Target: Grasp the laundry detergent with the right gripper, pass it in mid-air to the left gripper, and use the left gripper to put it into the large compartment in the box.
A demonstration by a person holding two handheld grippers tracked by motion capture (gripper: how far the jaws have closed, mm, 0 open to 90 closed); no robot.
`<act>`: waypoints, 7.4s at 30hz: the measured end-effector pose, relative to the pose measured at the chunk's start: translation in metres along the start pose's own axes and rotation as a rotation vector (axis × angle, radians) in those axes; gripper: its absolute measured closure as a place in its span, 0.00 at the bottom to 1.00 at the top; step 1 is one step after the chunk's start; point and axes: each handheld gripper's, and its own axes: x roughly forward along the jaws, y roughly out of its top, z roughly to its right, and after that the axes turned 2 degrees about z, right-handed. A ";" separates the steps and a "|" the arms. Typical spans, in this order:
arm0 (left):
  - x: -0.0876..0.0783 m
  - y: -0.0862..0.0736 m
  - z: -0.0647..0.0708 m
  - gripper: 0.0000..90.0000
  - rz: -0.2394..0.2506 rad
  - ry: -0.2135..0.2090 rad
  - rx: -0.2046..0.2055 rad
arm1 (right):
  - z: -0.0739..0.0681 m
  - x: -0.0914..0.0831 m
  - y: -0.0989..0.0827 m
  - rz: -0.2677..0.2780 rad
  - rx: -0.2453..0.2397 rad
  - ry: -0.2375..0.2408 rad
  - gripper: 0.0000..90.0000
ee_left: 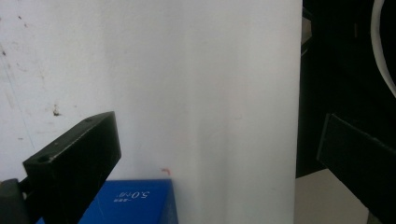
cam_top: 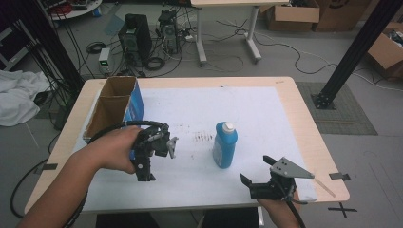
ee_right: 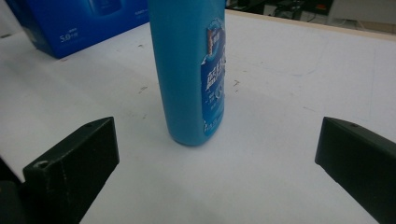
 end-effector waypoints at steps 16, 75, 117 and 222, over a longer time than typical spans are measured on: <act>0.001 0.000 0.003 0.00 0.007 -0.001 0.001 | -0.018 0.040 -0.007 0.081 0.063 -0.111 0.00; 0.012 -0.025 0.004 0.00 0.010 -0.019 -0.040 | -0.051 0.118 0.008 0.156 0.077 -0.270 0.08; 0.016 -0.022 0.004 0.00 0.008 -0.025 -0.037 | -0.048 0.116 0.006 0.156 0.112 -0.287 0.41; -0.046 0.059 -0.007 0.00 0.059 -0.041 0.034 | -0.085 0.146 0.064 0.015 -0.325 0.837 0.52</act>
